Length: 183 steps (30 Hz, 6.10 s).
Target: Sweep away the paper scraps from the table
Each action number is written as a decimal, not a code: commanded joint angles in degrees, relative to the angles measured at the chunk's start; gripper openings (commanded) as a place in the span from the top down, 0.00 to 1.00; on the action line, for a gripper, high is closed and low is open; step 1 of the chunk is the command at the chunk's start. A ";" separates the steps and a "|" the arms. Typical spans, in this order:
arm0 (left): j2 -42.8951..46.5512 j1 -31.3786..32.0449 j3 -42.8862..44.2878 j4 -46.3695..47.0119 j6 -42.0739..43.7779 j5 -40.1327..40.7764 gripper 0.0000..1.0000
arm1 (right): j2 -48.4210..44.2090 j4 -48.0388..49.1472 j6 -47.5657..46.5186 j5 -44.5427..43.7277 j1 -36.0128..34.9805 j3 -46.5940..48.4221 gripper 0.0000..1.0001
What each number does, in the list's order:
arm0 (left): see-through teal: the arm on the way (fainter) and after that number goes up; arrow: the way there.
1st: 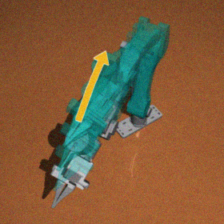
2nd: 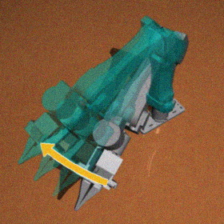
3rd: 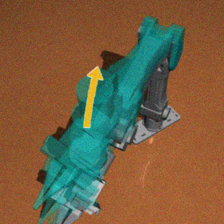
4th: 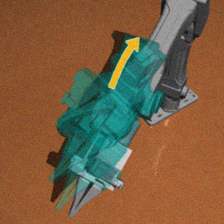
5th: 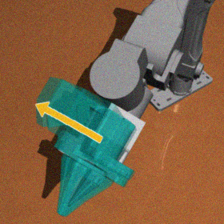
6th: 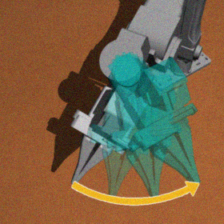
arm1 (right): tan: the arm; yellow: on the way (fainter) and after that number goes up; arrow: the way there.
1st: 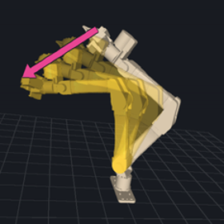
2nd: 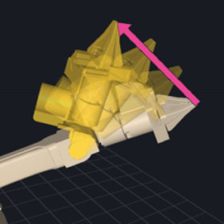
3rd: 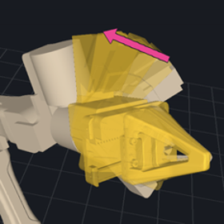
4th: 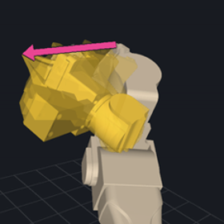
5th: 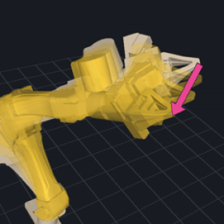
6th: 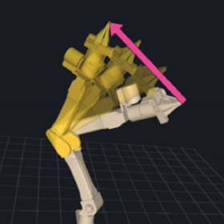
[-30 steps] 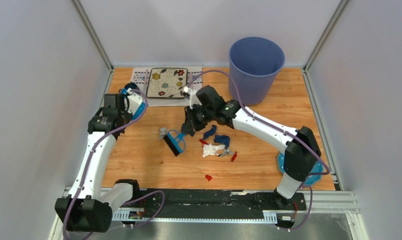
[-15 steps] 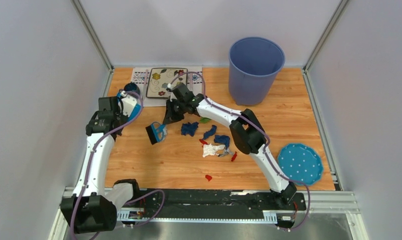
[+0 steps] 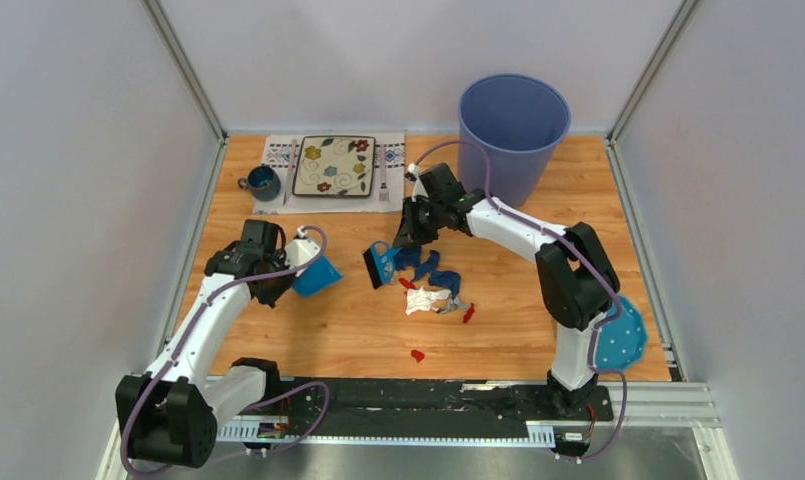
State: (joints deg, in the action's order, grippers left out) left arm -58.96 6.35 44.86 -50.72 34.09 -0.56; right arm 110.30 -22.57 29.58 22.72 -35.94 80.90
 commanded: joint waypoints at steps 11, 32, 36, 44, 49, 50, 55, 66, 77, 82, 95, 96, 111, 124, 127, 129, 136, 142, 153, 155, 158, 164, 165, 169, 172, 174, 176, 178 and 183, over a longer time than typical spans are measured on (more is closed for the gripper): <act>-3.70 8.76 -8.65 3.52 3.62 -4.89 1.00 | -10.90 -24.96 -14.81 -31.37 -1.50 16.56 1.00; -15.57 14.04 -3.73 6.68 1.42 -5.86 1.00 | 3.87 -24.13 -12.19 -16.16 -11.95 23.69 1.00; -17.41 13.95 -2.33 6.95 0.11 -7.26 1.00 | 4.83 -19.54 -8.15 -7.80 -14.33 24.56 1.00; -14.26 14.04 -1.97 5.72 -0.95 -14.38 1.00 | 3.43 -19.25 -7.07 -8.29 -14.16 28.87 1.00; -11.36 13.95 -3.20 6.16 -1.21 -14.65 1.00 | -2.71 -22.87 -11.12 -16.82 -13.28 28.96 1.00; -11.18 13.95 -3.46 6.07 -1.13 -14.82 1.00 | -3.85 -23.48 -11.74 -19.44 -12.93 28.61 1.00; -10.65 13.95 -4.87 6.16 -0.60 -14.91 1.00 | -9.31 -24.45 -15.33 -28.95 -11.08 24.84 1.00; -13.19 13.78 -4.35 5.28 -2.44 -9.92 1.00 | 2.79 -21.03 -22.98 -28.79 -8.27 26.22 1.00; -21.45 7.19 2.15 4.40 -5.61 -9.54 1.00 | 6.68 -14.35 -34.77 -29.66 -11.34 25.53 1.00; -25.59 7.19 5.67 4.58 -4.82 -10.78 1.00 | 8.44 -15.75 -30.40 -27.03 -12.13 27.02 1.00; -27.45 7.19 8.05 4.67 -4.47 -14.02 1.00 | 0.19 -18.91 -23.15 -26.55 -12.49 26.41 1.00; -26.83 7.19 7.79 4.84 -4.47 -15.08 1.00 | -0.52 -19.70 -23.69 -27.54 -12.48 26.50 1.00; -17.77 7.10 -1.27 22.50 -12.46 -31.87 1.00 | -21.79 -22.69 -33.98 -31.24 -8.80 28.87 1.00; -13.82 7.10 2.16 15.74 -11.32 -26.52 1.00 | -16.28 -12.68 -41.18 -33.55 17.29 37.46 1.00; -12.50 7.10 2.34 14.60 -10.71 -25.64 1.00 | -9.53 -15.38 -42.76 -29.69 19.85 45.44 1.00; -11.89 7.10 2.69 13.81 -10.62 -25.28 1.00 | -5.73 -18.37 -44.34 -28.44 20.12 49.51 1.00; -11.10 7.10 7.16 8.19 -12.11 -20.54 1.00 | 0.87 -25.24 -44.70 -23.60 20.21 47.68 1.00; -9.25 7.18 9.27 6.25 -12.20 -21.24 1.00 | 2.63 -27.44 -43.82 -13.87 20.21 47.07 1.00; -9.59 7.10 17.01 0.45 -12.55 -19.57 1.00 | 5.01 -32.53 -47.16 -9.89 18.46 47.07 1.00; -10.03 7.10 19.20 -1.13 -12.73 -19.40 1.00 | 4.66 -32.98 -47.69 -8.40 18.19 46.63 1.00; -11.00 7.19 21.84 -2.54 -12.73 -19.04 1.00 | 3.87 -32.81 -48.13 -8.57 17.75 45.49 1.00; -11.00 7.18 23.34 -3.16 -12.47 -19.31 1.00 | 4.57 -30.44 -49.01 -28.41 18.28 44.16 1.00; -10.91 7.19 23.43 -3.42 -12.46 -19.22 1.00 | 5.01 -30.34 -49.09 -31.83 18.80 44.43 1.00; -10.74 7.18 23.43 -3.77 -11.68 -18.78 1.00 | 6.94 -30.69 -50.41 -33.71 19.33 45.48 1.00; -10.65 7.10 23.25 -3.77 -11.41 -18.25 1.00 | 8.35 -31.92 -51.20 -29.32 19.33 45.75 1.00; -10.74 7.10 23.34 -3.95 -11.24 -17.99 1.00 | 9.40 -32.89 -52.34 -26.69 19.25 45.40 1.00; -10.83 7.10 23.43 -4.04 -11.24 -17.90 1.00 | 10.45 -32.28 -52.96 -26.50 19.24 44.78 1.00; -10.83 7.18 23.60 -4.30 -11.15 -17.90 1.00 | 11.68 -31.14 -53.31 -26.85 19.24 44.78 1.00; -10.91 7.18 23.69 -4.65 -11.23 -17.99 1.00 | 18.19 -31.22 -51.03 -23.70 18.98 51.89 1.00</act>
State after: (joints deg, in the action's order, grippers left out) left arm -69.91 13.52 66.19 -55.05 22.41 -18.48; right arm 120.36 -52.16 -21.91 -4.40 -16.21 129.69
